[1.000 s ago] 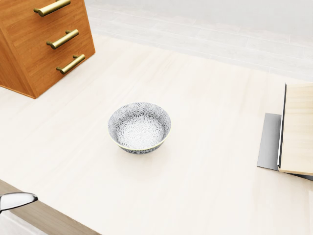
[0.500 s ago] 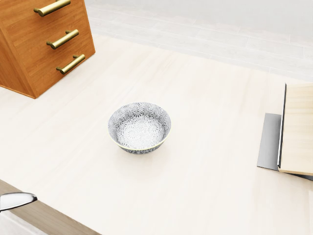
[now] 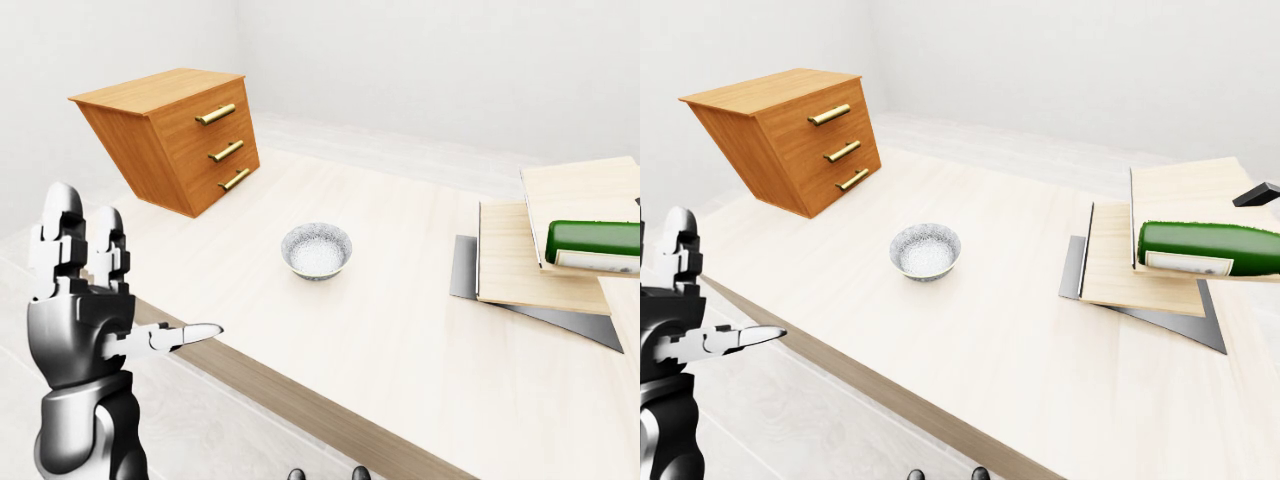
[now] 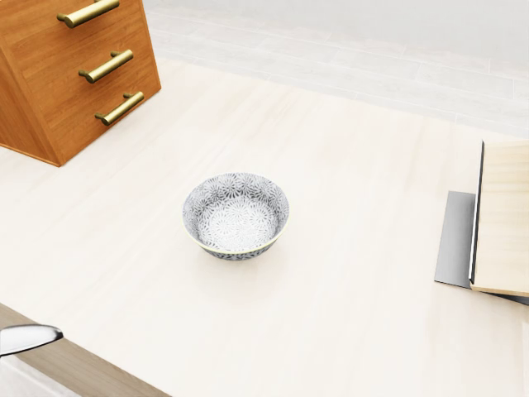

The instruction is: Put the wine bottle on the wine rack.

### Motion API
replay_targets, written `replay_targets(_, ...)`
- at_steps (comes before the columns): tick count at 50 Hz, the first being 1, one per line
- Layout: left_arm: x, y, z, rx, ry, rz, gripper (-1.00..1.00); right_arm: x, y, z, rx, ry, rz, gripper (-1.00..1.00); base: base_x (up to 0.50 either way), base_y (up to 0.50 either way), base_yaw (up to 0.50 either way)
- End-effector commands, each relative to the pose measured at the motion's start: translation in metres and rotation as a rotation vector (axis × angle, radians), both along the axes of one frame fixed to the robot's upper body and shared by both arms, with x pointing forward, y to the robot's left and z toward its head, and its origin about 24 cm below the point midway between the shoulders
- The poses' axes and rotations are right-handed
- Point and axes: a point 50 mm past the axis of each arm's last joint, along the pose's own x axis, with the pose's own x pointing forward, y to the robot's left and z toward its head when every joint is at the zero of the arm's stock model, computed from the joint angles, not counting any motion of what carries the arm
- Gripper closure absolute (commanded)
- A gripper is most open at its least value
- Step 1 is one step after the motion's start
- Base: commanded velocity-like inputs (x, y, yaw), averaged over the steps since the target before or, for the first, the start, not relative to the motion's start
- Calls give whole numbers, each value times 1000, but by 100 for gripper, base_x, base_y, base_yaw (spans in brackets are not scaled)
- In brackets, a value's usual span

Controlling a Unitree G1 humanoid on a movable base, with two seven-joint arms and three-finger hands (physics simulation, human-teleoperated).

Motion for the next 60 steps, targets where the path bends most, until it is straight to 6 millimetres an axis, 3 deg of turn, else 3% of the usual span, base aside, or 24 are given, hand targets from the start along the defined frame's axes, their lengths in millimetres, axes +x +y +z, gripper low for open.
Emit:
replay_targets(1, 0, -1, 2, 3, -7, -5, -100, -11, 12, 31, -90, -111, -28, -100, 0, 0, 0)
replay_targets(23, -7, -4, 15, 18, -73, -8, -100, -33, 40, 77, -170, -362, -36, -100, 0, 0, 0)
replay_targets(41, -7, -5, 9, 11, -46, -12, -100, -57, 55, 104, -142, -574, -10, -100, 0, 0, 0)
replay_targets(60, -9, -9, 17, 23, -84, -24, -100, -47, 70, 118, 43, -674, 149, -100, 0, 0, 0)
